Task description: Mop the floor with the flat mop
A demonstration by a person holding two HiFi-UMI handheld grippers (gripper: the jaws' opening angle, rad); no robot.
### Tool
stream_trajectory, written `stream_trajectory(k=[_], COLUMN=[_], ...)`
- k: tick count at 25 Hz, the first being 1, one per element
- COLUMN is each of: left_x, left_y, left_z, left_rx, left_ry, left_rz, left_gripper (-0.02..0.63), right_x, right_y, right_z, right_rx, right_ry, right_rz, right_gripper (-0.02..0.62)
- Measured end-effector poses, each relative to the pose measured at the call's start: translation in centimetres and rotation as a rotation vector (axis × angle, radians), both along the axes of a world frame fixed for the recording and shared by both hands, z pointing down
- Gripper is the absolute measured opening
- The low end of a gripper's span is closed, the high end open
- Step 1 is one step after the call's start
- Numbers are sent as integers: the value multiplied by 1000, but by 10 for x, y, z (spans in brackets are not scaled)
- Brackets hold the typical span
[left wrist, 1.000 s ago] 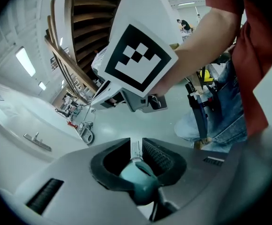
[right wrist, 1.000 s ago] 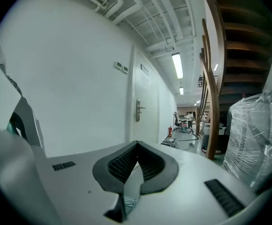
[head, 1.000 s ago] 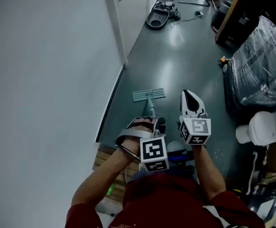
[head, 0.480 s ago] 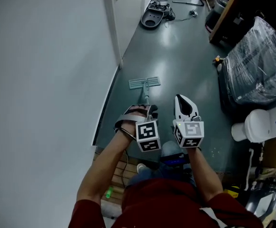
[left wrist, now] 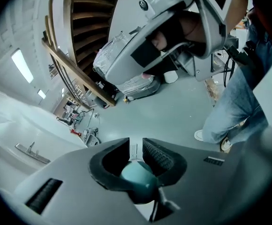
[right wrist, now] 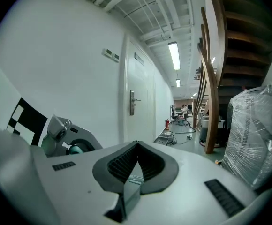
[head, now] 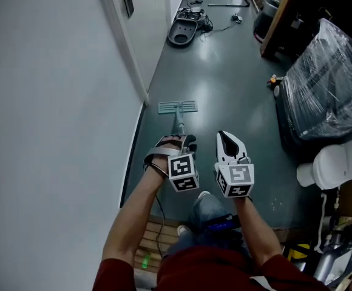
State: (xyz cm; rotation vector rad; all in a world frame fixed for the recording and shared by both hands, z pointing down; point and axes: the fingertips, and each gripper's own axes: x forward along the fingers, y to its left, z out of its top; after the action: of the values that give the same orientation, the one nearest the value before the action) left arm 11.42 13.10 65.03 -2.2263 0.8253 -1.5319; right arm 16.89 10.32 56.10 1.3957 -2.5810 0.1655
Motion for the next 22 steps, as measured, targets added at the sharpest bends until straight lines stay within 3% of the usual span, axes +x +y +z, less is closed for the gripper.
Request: stream_trajectory(k=[8, 14, 22], left_x=[-1, -17, -64], left_y=[-132, -183, -263], left_z=[-38, -39, -59], left_rx=[-34, -48, -46], left_ry=[32, 22, 73], left_rz=[-39, -52, -62], left_gripper=[71, 74, 73], right_x=[0, -3, -58], right_y=[-121, -183, -240], right_z=[-19, -38, -46], right_rx=[-63, -82, -105], right_ry=[-46, -24, 20], right_rz=[-18, -30, -15], right_gripper=[17, 17, 17])
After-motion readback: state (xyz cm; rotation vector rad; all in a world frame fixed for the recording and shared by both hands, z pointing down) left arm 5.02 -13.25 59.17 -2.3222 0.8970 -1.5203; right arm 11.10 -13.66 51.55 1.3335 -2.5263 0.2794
